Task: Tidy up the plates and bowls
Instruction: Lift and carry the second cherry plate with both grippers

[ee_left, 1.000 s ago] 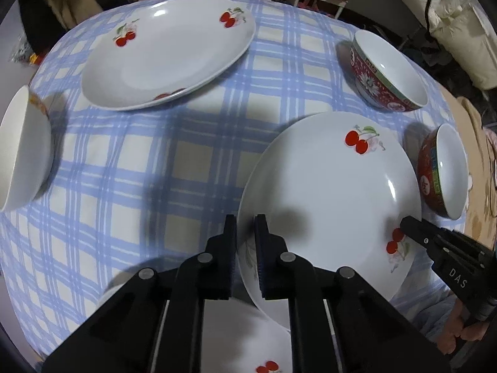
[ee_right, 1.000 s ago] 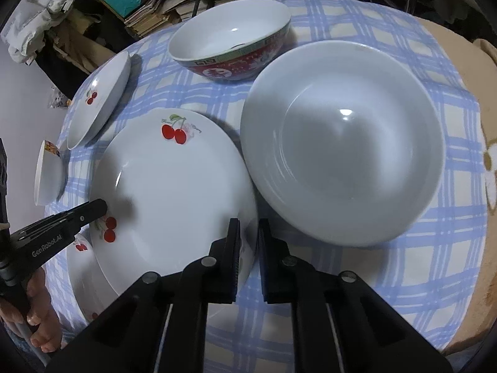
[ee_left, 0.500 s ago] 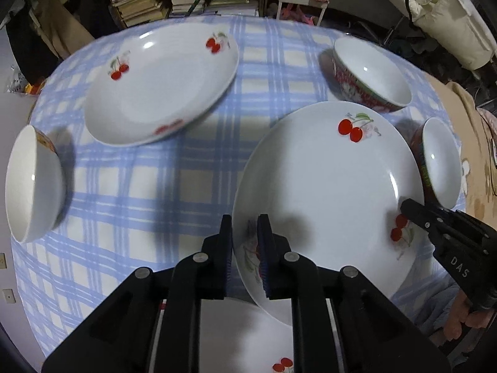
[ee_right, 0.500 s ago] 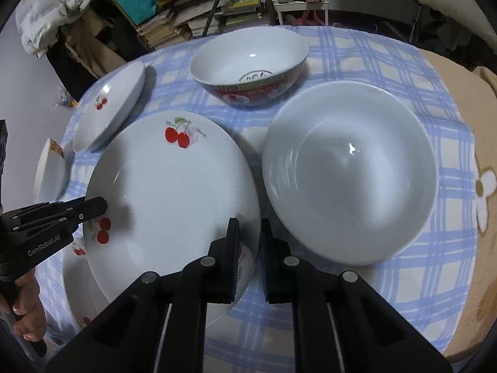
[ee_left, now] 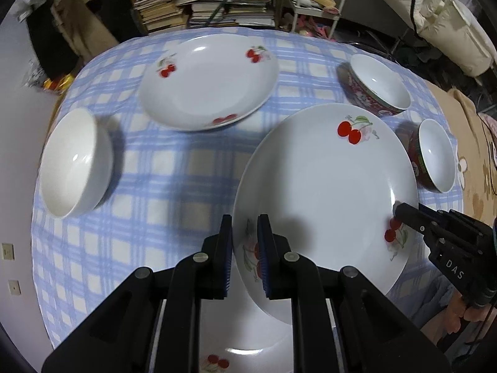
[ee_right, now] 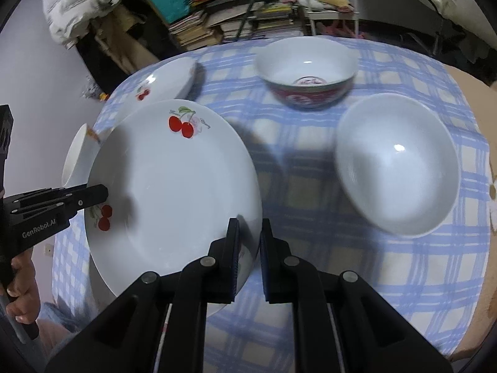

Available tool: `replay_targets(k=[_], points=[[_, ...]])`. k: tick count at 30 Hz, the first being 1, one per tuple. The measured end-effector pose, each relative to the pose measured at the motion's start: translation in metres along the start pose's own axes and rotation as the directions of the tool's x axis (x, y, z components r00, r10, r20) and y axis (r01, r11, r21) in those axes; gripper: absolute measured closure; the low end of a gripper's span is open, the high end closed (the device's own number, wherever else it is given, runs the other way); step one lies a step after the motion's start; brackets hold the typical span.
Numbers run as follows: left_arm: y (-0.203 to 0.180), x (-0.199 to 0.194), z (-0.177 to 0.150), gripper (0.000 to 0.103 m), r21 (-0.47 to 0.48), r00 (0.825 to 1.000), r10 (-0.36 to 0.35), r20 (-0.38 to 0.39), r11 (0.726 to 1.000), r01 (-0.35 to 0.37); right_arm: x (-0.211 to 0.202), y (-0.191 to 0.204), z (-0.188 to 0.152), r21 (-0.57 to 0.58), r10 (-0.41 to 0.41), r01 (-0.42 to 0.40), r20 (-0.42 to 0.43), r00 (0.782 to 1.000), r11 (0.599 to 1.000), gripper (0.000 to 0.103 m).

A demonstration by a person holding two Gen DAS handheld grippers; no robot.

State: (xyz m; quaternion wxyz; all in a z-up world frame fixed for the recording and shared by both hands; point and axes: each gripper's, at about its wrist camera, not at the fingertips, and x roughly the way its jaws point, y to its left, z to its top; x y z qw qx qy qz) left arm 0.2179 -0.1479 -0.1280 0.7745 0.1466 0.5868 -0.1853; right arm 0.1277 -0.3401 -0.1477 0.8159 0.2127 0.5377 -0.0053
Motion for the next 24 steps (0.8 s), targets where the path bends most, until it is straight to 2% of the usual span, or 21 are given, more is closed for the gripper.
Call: replay_targets(k=[5, 7, 13, 24], points=[[0.014, -0.008, -0.020, 0.088, -0.005, 1.000, 0.020, -0.005, 1.000, -0.020, -0.003, 0.019, -0.008, -0.025, 0.026, -0.026, 0.007, 1.000, 0.999, 0.089], [0.015, -0.011, -0.031, 0.087, 0.013, 0.999, 0.052, 0.010, 0.999, -0.052, -0.007, 0.025, -0.010, -0.039, 0.041, -0.040, 0.018, 0.999, 0.998, 0.089], [0.029, -0.012, -0.053, 0.087, -0.043, 1.000, 0.013, 0.004, 0.999, -0.013, -0.015, 0.041, -0.013, -0.077, 0.044, -0.041, 0.037, 0.998, 0.996, 0.089], [0.048, -0.016, -0.091, 0.087, -0.105, 0.999, 0.042, -0.008, 0.994, -0.043, -0.009, 0.070, -0.035, -0.123, 0.028, -0.027, 0.000, 1.000, 0.992, 0.089]])
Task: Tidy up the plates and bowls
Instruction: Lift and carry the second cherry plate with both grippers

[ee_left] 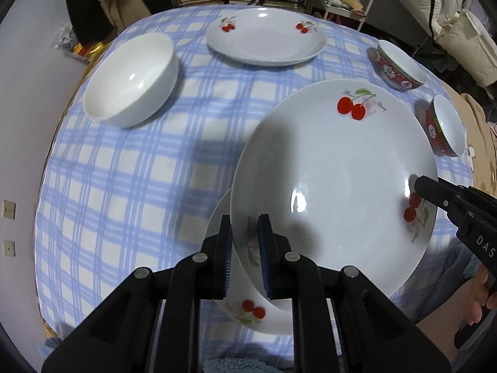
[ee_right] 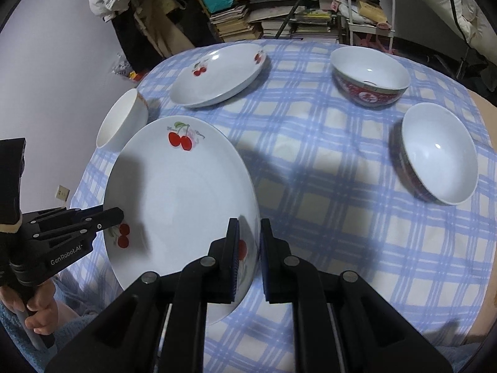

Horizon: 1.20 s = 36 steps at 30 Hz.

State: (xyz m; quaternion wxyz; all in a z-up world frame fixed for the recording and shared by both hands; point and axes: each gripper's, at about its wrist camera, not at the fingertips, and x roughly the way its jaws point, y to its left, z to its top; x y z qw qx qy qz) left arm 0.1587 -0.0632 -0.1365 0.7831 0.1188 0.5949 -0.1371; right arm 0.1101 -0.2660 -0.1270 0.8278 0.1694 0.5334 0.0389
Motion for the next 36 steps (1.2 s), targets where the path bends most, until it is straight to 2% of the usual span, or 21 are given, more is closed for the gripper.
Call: replay_targets(k=[4, 8, 13, 17, 20, 23, 29, 36], points=[[0.009, 0.007, -0.009, 0.087, -0.046, 1.000, 0.019, 0.006, 0.999, -0.019, 0.010, 0.017, -0.009, -0.078, -0.044, 0.042, -0.023, 0.999, 0.996, 0.089], [0.016, 0.020, -0.013, 0.087, -0.079, 0.999, 0.024, -0.037, 0.996, -0.027, 0.021, 0.027, -0.012, -0.117, -0.075, 0.069, -0.043, 0.996, 0.991, 0.089], [0.009, 0.027, -0.016, 0.087, -0.028, 0.994, 0.095, -0.053, 0.995, -0.097, 0.035, 0.036, -0.013, -0.174, -0.132, 0.117, -0.072, 0.989, 0.978, 0.089], [0.012, 0.036, -0.020, 0.088, -0.032, 0.992, 0.099, -0.079, 0.994, -0.102, 0.038, 0.036, -0.014, -0.169, -0.124, 0.109, -0.082, 0.989, 0.980, 0.089], [0.009, 0.040, -0.020, 0.090, -0.014, 0.986, 0.157, -0.062, 0.987, -0.158, 0.040, 0.036, -0.015, -0.152, -0.097, 0.083, -0.091, 0.991, 0.985, 0.089], [0.009, 0.044, -0.020, 0.090, 0.000, 0.983, 0.172, -0.067, 0.985, -0.172, 0.042, 0.039, -0.019, -0.151, -0.106, 0.093, -0.086, 0.991, 0.984, 0.090], [0.016, 0.044, -0.021, 0.090, -0.044, 0.985, 0.152, -0.084, 0.987, -0.156, 0.045, 0.041, -0.024, -0.160, -0.119, 0.104, -0.086, 0.989, 0.982, 0.090], [0.020, 0.038, -0.025, 0.090, -0.067, 0.985, 0.153, -0.080, 0.985, -0.158, 0.042, 0.037, -0.025, -0.133, -0.093, 0.084, -0.066, 0.993, 0.988, 0.090]])
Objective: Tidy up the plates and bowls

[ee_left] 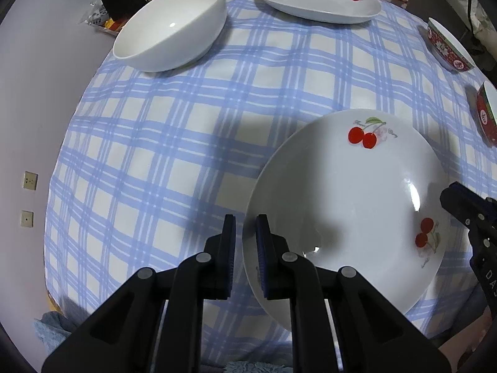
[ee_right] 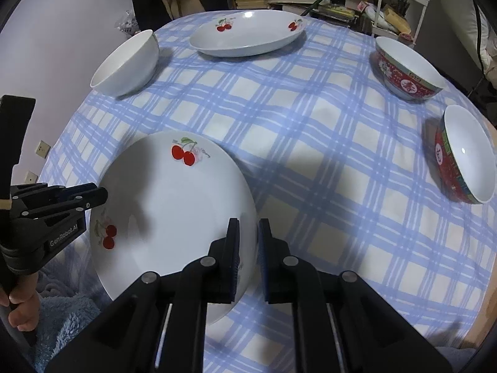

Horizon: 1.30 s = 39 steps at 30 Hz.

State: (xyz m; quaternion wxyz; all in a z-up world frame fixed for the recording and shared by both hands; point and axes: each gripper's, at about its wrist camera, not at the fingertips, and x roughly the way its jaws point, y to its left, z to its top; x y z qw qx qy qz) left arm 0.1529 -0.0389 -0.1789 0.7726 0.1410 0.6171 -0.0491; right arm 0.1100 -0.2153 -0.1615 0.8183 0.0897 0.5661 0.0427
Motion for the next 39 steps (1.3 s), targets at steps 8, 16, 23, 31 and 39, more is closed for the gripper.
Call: replay_targets(k=[8, 16, 23, 31, 39], points=[[0.007, -0.004, -0.002, 0.090, -0.022, 1.000, 0.004, 0.011, 1.000, -0.003, -0.002, -0.006, -0.005, 0.031, 0.015, -0.015, -0.013, 1.000, 0.999, 0.090], [0.009, -0.019, -0.006, 0.090, -0.048, 0.998, -0.008, 0.055, 0.999, 0.011, -0.009, -0.008, -0.009, 0.037, 0.009, -0.010, 0.011, 1.000, 0.999, 0.090], [0.014, -0.030, -0.005, 0.087, -0.073, 0.996, -0.023, 0.089, 0.997, 0.030, -0.014, -0.013, -0.007, 0.062, 0.005, -0.008, 0.041, 0.999, 0.998, 0.089], [0.018, -0.030, -0.002, 0.084, -0.089, 0.995, -0.031, 0.094, 0.995, 0.040, -0.014, -0.025, -0.001, 0.101, -0.015, 0.008, 0.073, 0.997, 0.995, 0.089], [0.016, -0.047, 0.004, 0.073, -0.071, 0.989, -0.063, 0.132, 0.995, 0.073, -0.022, -0.025, 0.016, 0.092, -0.049, 0.037, 0.129, 0.991, 0.995, 0.058]])
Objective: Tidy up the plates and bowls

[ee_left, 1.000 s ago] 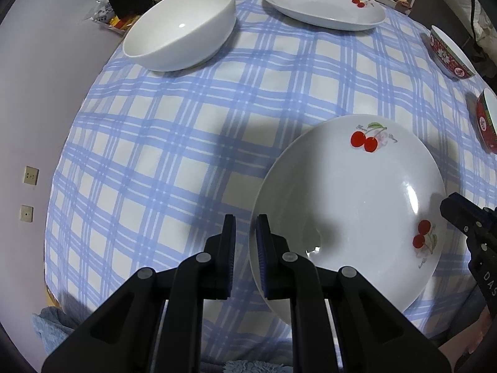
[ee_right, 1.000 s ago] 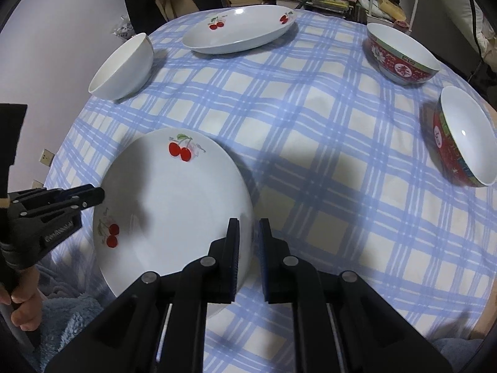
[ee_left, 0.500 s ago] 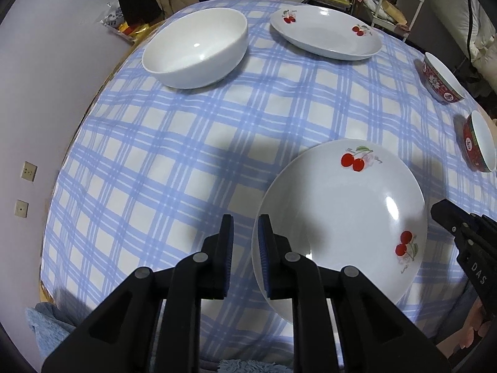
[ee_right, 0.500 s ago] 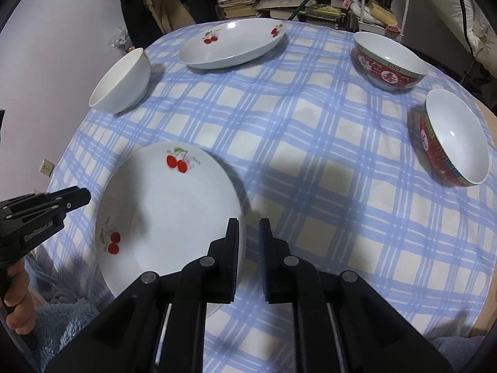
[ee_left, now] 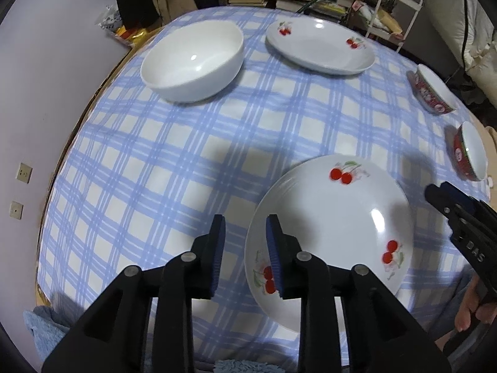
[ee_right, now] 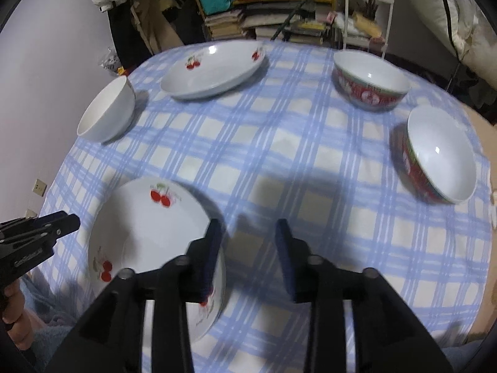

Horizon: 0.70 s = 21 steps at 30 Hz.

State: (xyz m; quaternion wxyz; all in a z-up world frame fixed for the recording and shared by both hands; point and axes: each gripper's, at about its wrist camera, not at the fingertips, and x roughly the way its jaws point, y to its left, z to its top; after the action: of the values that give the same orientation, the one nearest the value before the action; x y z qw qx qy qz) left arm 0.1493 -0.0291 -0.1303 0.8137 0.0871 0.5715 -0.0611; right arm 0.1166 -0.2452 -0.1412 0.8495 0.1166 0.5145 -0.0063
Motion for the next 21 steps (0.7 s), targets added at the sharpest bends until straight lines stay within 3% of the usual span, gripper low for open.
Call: replay_targets(k=[2, 3, 9, 15, 19, 21], points=[[-0.001, -0.006, 0.004, 0.060, 0.015, 1.000, 0.016, 0.016, 1.000, -0.016, -0.001, -0.001, 0.005, 0.005, -0.004, 0.004, 0.003, 1.000, 1.000, 0.050], [-0.001, -0.009, 0.006, 0.048, 0.022, 0.999, 0.028, 0.032, 0.999, -0.029, -0.002, -0.001, 0.008, 0.011, -0.003, 0.003, 0.009, 1.000, 1.000, 0.045], [0.001, -0.013, 0.024, 0.023, 0.027, 0.997, 0.062, 0.047, 0.998, -0.063, -0.007, -0.005, 0.024, 0.027, -0.012, 0.010, 0.053, 0.999, 1.000, 0.010], [0.003, -0.019, 0.058, 0.022, 0.026, 0.998, 0.008, 0.064, 1.000, -0.009, 0.000, -0.008, 0.051, 0.019, -0.012, 0.011, 0.065, 0.998, 1.000, 0.007], [0.003, -0.017, 0.087, 0.022, 0.042, 0.995, 0.047, 0.085, 0.998, -0.050, 0.012, -0.007, 0.074, -0.009, -0.007, 0.008, 0.057, 0.998, 1.000, 0.007], [0.005, -0.013, 0.104, 0.022, 0.037, 0.996, 0.032, 0.082, 0.999, -0.035, 0.017, -0.008, 0.088, -0.010, 0.007, -0.006, 0.060, 0.998, 1.000, 0.007]])
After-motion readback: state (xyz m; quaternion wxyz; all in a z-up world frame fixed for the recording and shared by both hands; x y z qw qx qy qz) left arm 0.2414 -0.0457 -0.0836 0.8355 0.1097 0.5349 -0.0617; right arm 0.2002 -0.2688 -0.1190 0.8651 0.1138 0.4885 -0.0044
